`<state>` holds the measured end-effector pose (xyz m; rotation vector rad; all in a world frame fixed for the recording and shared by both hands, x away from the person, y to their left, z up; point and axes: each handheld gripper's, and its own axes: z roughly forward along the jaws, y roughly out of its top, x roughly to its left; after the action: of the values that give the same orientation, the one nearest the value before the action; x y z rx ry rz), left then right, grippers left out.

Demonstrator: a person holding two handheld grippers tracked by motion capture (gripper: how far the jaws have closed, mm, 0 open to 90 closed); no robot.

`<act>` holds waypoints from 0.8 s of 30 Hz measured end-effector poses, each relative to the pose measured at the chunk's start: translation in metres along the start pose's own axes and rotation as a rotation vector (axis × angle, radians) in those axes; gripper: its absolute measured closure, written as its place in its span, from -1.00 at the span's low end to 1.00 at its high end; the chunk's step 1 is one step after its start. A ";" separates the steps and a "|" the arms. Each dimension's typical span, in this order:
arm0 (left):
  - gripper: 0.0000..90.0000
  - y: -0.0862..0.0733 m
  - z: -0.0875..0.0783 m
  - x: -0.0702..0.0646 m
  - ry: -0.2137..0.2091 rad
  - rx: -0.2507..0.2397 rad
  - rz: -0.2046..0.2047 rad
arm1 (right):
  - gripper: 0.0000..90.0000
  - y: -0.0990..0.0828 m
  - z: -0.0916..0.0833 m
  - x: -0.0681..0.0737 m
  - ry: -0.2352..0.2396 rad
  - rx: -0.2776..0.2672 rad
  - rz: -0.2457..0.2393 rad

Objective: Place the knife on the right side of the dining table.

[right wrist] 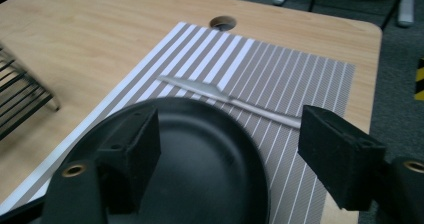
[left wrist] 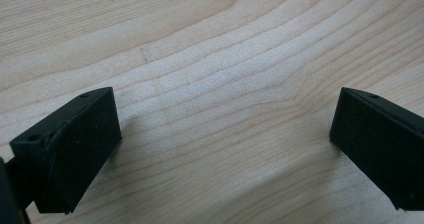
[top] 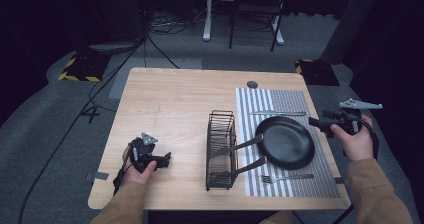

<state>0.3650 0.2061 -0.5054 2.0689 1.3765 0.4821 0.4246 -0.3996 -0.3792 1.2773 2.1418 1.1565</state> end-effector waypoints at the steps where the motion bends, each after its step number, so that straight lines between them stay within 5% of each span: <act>1: -1.00 0.000 0.000 0.000 0.000 0.000 0.000 | -0.52 -0.002 -0.004 0.002 0.012 0.012 -0.018; 2: -1.00 0.000 0.000 0.000 0.000 0.000 0.000 | -0.61 -0.007 -0.012 0.005 0.025 0.012 -0.053; 19: -1.00 0.000 0.000 0.000 0.000 0.000 0.000 | -0.63 -0.059 -0.050 0.033 -0.020 -0.014 -0.087; 24: -1.00 0.000 0.000 0.000 0.000 0.000 0.000 | -0.64 -0.084 -0.055 0.030 -0.098 0.010 -0.064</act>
<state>0.3651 0.2061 -0.5054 2.0689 1.3767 0.4817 0.3275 -0.4194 -0.4126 1.2340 2.1041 1.0368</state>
